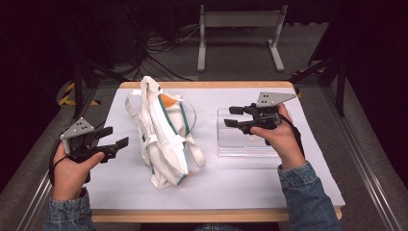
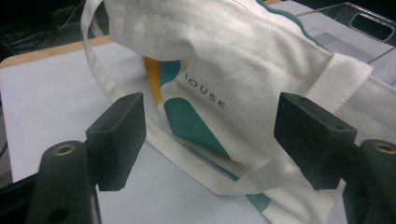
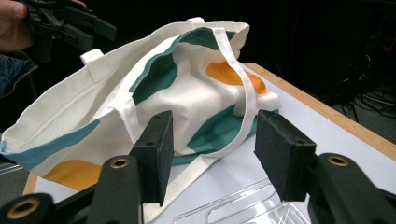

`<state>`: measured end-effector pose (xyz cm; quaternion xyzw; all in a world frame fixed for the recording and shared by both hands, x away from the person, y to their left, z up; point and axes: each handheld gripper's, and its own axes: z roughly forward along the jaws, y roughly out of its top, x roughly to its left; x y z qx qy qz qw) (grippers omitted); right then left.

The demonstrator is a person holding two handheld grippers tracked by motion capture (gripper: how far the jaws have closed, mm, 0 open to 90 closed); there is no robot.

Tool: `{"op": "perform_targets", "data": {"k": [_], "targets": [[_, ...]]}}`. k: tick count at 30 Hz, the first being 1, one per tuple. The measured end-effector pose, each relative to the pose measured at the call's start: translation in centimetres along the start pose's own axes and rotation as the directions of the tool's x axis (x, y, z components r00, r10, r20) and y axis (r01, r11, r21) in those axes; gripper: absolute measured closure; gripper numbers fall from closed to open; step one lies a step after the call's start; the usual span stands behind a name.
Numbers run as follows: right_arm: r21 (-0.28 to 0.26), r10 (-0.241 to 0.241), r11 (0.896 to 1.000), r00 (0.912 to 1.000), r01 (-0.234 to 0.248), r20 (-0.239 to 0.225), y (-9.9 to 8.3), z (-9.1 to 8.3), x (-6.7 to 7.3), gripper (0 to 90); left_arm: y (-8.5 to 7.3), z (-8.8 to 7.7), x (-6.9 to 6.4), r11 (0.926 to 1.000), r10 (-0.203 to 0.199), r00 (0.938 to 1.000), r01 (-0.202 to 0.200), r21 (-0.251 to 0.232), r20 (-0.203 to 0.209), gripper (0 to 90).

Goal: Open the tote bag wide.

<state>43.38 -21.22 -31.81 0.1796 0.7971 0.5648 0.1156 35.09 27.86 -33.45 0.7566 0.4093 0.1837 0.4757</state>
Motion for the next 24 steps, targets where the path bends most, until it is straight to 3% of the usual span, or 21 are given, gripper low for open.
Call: {"op": "perform_targets", "data": {"k": [8, 12, 24], "targets": [[0.025, -0.021, 0.999, 0.9994, 0.02, 0.026, -0.2, 0.3, 0.2, 45.6, 0.2, 0.0, 0.1, 0.999, -0.026, 0.9995, 0.026, -0.036, 0.019, 25.6], [0.04, 0.002, 0.999, 0.9995, -0.003, 0.03, -0.4, 0.3, 0.2, 45.9, 0.5, -0.1, -0.4, 0.9991, -0.02, 0.9993, 0.021, -0.036, 0.031, 25.5], [0.035, 0.013, 0.999, 0.9999, -0.014, 0.009, -0.4, 0.4, 0.4, 44.3, 1.7, -0.4, -2.9, 0.9984, 0.045, 0.9952, -0.041, -0.04, 0.087, 23.3]]}}
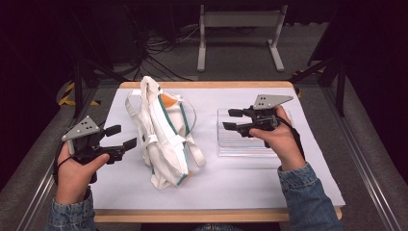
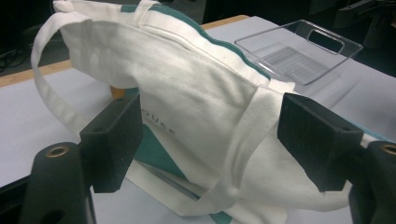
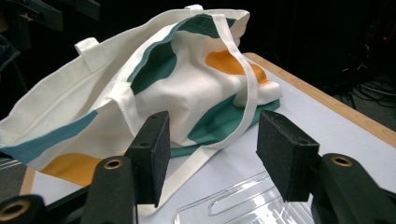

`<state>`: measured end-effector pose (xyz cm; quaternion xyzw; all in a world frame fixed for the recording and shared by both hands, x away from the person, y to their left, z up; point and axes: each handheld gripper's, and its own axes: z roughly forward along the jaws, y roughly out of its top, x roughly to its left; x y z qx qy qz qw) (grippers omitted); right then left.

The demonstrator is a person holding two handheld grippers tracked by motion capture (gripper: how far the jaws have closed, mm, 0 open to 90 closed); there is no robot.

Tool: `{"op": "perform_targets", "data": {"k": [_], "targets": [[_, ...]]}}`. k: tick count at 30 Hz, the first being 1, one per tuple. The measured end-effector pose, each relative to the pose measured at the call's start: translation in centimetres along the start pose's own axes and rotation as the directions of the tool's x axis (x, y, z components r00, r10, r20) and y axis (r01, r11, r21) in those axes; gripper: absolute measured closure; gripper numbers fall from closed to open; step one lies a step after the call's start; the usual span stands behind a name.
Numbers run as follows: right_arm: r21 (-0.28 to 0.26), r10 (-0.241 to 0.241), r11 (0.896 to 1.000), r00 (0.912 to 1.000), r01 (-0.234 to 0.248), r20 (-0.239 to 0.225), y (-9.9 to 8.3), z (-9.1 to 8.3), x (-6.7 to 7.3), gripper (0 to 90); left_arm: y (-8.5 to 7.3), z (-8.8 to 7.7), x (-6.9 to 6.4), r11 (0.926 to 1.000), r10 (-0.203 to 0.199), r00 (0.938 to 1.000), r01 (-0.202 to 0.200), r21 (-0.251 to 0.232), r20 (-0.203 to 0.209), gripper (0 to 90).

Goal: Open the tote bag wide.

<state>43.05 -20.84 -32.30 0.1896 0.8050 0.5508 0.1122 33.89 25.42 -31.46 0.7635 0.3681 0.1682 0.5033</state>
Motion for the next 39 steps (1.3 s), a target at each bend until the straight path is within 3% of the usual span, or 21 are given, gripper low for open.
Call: {"op": "perform_targets", "data": {"k": [13, 17, 29, 32, 35, 39], "targets": [[0.015, 0.003, 1.0, 0.9995, -0.002, -0.032, -0.1, 0.5, 0.5, 43.2, 0.3, 1.8, -1.5, 0.9982, 0.048, 0.9952, -0.051, 0.032, 0.086, 20.2], [0.02, 0.009, 1.0, 0.9993, -0.008, -0.037, -0.1, 0.5, 0.6, 42.7, 0.3, 2.5, -1.8, 0.9964, 0.07, 0.9908, -0.075, 0.04, 0.115, 21.2], [0.021, 0.029, 0.999, 0.996, -0.027, -0.085, -0.1, 1.3, 1.2, 41.8, 0.0, 3.8, -2.2, 0.9915, 0.067, 0.9875, -0.082, 0.101, 0.143, 30.6], [0.029, 0.024, 0.999, 0.995, -0.021, -0.097, -0.2, 1.6, 1.5, 41.4, -0.1, 3.8, -2.2, 0.9911, 0.064, 0.9869, -0.08, 0.106, 0.148, 42.6], [0.033, 0.018, 0.999, 0.9942, -0.014, -0.106, -0.2, 1.8, 1.6, 41.6, 0.0, 3.6, -2.1, 0.9915, 0.077, 0.9869, -0.091, 0.093, 0.142, 61.4], [0.02, 0.011, 1.0, 0.9933, -0.009, -0.115, -0.1, 2.0, 1.9, 43.9, 0.1, 3.0, -2.0, 0.994, 0.073, 0.9811, -0.086, 0.066, 0.179, 81.7]]}}
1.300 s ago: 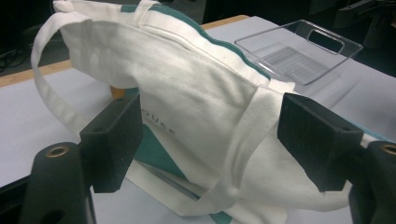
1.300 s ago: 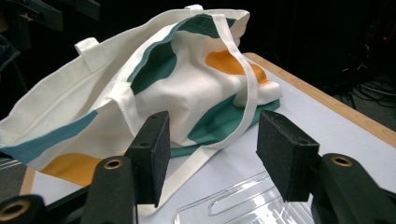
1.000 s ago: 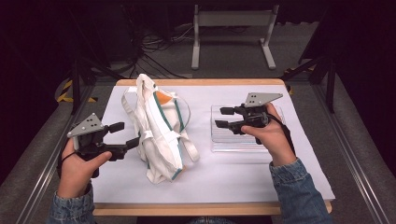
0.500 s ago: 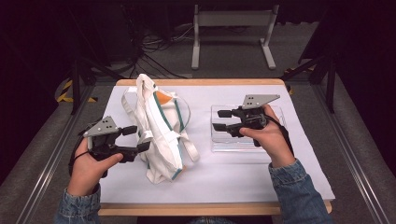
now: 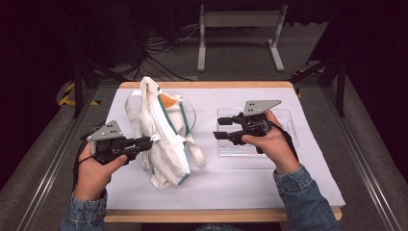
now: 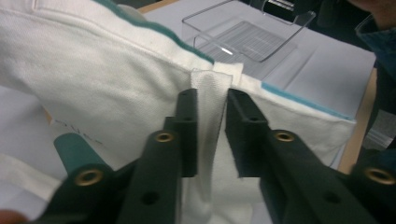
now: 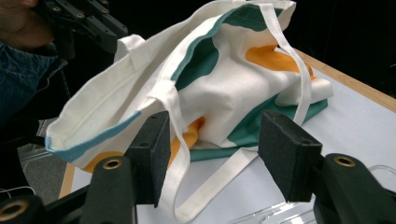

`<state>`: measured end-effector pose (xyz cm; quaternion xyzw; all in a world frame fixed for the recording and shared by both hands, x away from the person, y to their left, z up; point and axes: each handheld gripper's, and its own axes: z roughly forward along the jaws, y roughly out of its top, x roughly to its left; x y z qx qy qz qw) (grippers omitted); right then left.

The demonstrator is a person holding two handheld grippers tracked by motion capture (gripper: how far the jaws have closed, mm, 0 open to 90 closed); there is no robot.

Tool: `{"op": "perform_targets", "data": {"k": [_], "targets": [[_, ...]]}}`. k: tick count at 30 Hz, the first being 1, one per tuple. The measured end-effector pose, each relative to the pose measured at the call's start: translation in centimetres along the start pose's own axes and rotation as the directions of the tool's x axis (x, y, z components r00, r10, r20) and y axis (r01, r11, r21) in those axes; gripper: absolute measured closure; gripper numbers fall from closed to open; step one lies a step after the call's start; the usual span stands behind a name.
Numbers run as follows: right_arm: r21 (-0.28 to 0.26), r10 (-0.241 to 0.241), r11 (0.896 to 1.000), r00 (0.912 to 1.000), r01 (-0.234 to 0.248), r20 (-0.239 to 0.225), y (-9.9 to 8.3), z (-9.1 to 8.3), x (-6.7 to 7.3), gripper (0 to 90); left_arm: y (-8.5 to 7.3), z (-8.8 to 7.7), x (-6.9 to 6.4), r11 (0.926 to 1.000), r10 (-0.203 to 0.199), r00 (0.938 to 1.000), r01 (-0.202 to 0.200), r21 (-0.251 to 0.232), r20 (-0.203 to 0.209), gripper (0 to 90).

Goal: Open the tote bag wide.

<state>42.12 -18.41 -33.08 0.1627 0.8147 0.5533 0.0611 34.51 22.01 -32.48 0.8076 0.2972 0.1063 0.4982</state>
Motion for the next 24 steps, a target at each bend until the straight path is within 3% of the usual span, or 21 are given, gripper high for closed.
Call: {"op": "perform_targets", "data": {"k": [2, 11, 24], "targets": [[-0.005, -0.002, 1.0, 1.0, 0.002, -0.006, 0.1, 0.1, 0.1, 44.2, 0.1, -0.3, -0.1, 0.9997, 0.001, 1.0, -0.001, -0.022, 0.009, 89.5], [-0.02, -0.031, 0.999, 0.9989, 0.03, -0.034, 0.3, 1.3, 1.3, 44.7, 0.2, -0.3, -0.3, 0.9997, 0.017, 0.9997, -0.017, -0.017, 0.019, 90.0], [0.065, -0.032, 0.997, 0.9979, 0.035, -0.057, -1.3, 6.4, 2.2, 44.1, -0.1, -0.5, -0.3, 0.9998, 0.016, 0.9999, -0.016, -0.01, 0.002, 90.0]]}}
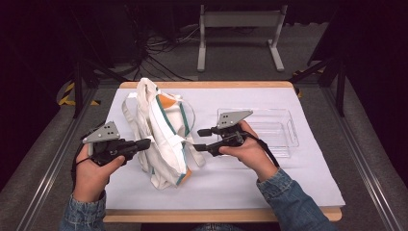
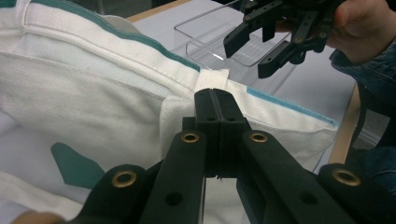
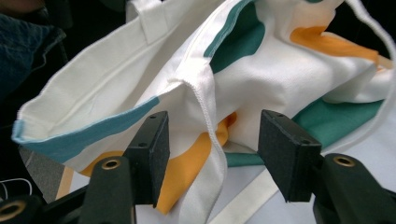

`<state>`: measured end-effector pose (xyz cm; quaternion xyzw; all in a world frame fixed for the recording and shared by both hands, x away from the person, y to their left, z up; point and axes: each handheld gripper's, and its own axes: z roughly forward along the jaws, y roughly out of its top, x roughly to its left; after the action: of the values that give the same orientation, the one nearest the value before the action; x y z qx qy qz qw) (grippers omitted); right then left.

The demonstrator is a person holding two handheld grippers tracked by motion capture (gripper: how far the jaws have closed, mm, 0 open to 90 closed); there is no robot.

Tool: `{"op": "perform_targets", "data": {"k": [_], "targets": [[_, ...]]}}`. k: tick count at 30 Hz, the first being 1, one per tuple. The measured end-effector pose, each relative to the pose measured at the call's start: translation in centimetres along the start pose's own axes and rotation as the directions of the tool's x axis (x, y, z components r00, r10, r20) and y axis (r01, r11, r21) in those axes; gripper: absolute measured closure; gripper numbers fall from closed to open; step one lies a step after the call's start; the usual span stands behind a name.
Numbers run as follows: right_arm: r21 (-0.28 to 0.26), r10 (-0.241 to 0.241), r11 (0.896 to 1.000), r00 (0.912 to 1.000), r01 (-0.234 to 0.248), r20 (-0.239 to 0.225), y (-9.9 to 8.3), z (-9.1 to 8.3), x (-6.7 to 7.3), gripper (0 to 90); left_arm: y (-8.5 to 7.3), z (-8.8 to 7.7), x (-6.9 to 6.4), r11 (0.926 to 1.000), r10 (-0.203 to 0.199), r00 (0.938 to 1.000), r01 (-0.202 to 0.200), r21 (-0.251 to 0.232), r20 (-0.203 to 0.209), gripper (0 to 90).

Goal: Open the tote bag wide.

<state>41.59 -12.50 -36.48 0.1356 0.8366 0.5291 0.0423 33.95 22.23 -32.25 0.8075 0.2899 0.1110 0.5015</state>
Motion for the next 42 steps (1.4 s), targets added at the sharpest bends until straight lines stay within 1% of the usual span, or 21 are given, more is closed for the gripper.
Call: {"op": "perform_targets", "data": {"k": [3, 6, 7, 8, 9, 10, 11, 18, 20, 21, 23, 25, 26, 28, 29, 32, 34, 37, 38, 39, 42], "targets": [[0.015, -0.004, 1.0, 1.0, 0.004, -0.004, -0.2, 0.9, 0.0, 46.8, -0.1, -0.1, -0.1, 1.0, -0.004, 1.0, 0.004, 0.004, -0.001, 90.0], [0.043, -0.037, 0.998, 0.9991, 0.038, -0.019, -0.5, 2.1, 0.0, 53.9, -0.3, -0.4, -0.1, 0.9999, -0.009, 0.9999, 0.009, 0.005, -0.008, 90.0], [0.045, -0.053, 0.998, 0.9984, 0.054, -0.02, -0.5, 2.4, 0.1, 59.9, -0.4, -0.4, -0.1, 0.9999, -0.013, 0.9998, 0.013, 0.005, -0.014, 90.0], [0.045, -0.053, 0.998, 0.9984, 0.054, -0.02, -0.5, 2.4, 0.1, 59.9, -0.4, -0.4, -0.1, 0.9999, -0.013, 0.9998, 0.013, 0.005, -0.014, 90.0], [0.057, -0.072, 0.996, 0.9972, 0.073, -0.019, -0.5, 2.6, 0.3, 78.9, -0.4, -0.6, 0.0, 0.9999, -0.014, 0.9995, 0.014, 0.006, -0.027, 90.0], [0.057, -0.072, 0.996, 0.9972, 0.073, -0.019, -0.5, 2.6, 0.3, 78.9, -0.4, -0.6, 0.0, 0.9999, -0.014, 0.9995, 0.014, 0.006, -0.027, 90.0], [0.058, -0.084, 0.995, 0.9962, 0.085, -0.025, -0.3, 2.4, 0.5, 87.4, -0.5, -0.7, 0.1, 0.9997, -0.022, 0.9992, 0.022, 0.006, -0.032, 89.9], [0.075, -0.077, 0.994, 0.9963, 0.079, -0.038, 0.1, 1.6, 1.0, 87.9, -0.5, -0.9, 0.3, 0.999, -0.041, 0.9984, 0.042, 0.014, -0.038, 87.3], [0.071, -0.074, 0.995, 0.9966, 0.077, -0.035, 0.2, 1.3, 1.2, 87.9, -0.5, -0.9, 0.3, 0.9989, -0.041, 0.9974, 0.042, 0.022, -0.059, 82.0], [0.067, -0.076, 0.995, 0.9964, 0.079, -0.037, 0.3, 1.2, 1.3, 87.9, -0.5, -0.8, 0.4, 0.9992, -0.035, 0.9967, 0.037, 0.018, -0.073, 76.1], [0.062, -0.077, 0.995, 0.9963, 0.079, -0.039, 0.4, 0.9, 1.4, 87.8, -0.5, -0.7, 0.5, 0.9988, -0.047, 0.9962, 0.048, 0.011, -0.073, 60.1], [0.057, -0.075, 0.995, 0.9965, 0.077, -0.039, 0.5, 0.7, 1.5, 87.9, -0.5, -0.4, 0.6, 0.9993, -0.035, 0.9965, 0.036, 0.012, -0.076, 42.1], [0.057, -0.075, 0.995, 0.9965, 0.077, -0.039, 0.5, 0.7, 1.5, 87.9, -0.5, -0.4, 0.6, 0.9993, -0.035, 0.9965, 0.036, 0.012, -0.076, 37.9], [0.053, -0.073, 0.996, 0.9964, 0.075, -0.042, 0.5, 0.6, 1.5, 87.8, -0.5, 0.0, 0.6, 0.9994, -0.025, 0.9979, 0.027, 0.023, -0.06, 35.7], [0.054, -0.073, 0.996, 0.9964, 0.076, -0.042, 0.5, 0.6, 1.5, 87.9, -0.5, 0.2, 0.7, 0.9992, -0.018, 0.9985, 0.02, 0.035, -0.052, 36.9], [0.051, -0.076, 0.996, 0.9962, 0.078, -0.043, 0.5, 0.5, 1.6, 87.9, -0.7, 0.9, 0.7, 0.9965, -0.022, 0.999, 0.025, 0.079, -0.039, 52.2], [0.046, -0.073, 0.996, 0.9963, 0.076, -0.044, 0.6, 0.3, 1.7, 87.9, -0.8, 1.1, 0.7, 0.9941, -0.022, 0.9994, 0.024, 0.106, -0.028, 67.4], [0.045, -0.073, 0.996, 0.9965, 0.075, -0.041, 0.7, 0.0, 1.7, 87.8, -0.8, 1.1, 0.7, 0.992, -0.025, 0.9994, 0.028, 0.123, -0.025, 78.8], [0.044, -0.073, 0.996, 0.9965, 0.074, -0.041, 0.7, -0.1, 1.7, 87.9, -0.7, 0.8, 0.7, 0.992, -0.018, 0.9996, 0.02, 0.125, -0.023, 78.8], [0.042, -0.075, 0.996, 0.9967, 0.076, -0.033, 0.7, -0.6, 1.7, 87.9, -0.6, 0.4, 0.7, 0.9924, -0.014, 0.9994, 0.018, 0.122, -0.033, 83.9], [0.035, -0.074, 0.997, 0.997, 0.075, -0.025, 0.9, -1.2, 1.7, 87.9, -0.6, -0.3, 0.7, 0.9939, -0.011, 0.999, 0.016, 0.109, -0.043, 84.7]]}}
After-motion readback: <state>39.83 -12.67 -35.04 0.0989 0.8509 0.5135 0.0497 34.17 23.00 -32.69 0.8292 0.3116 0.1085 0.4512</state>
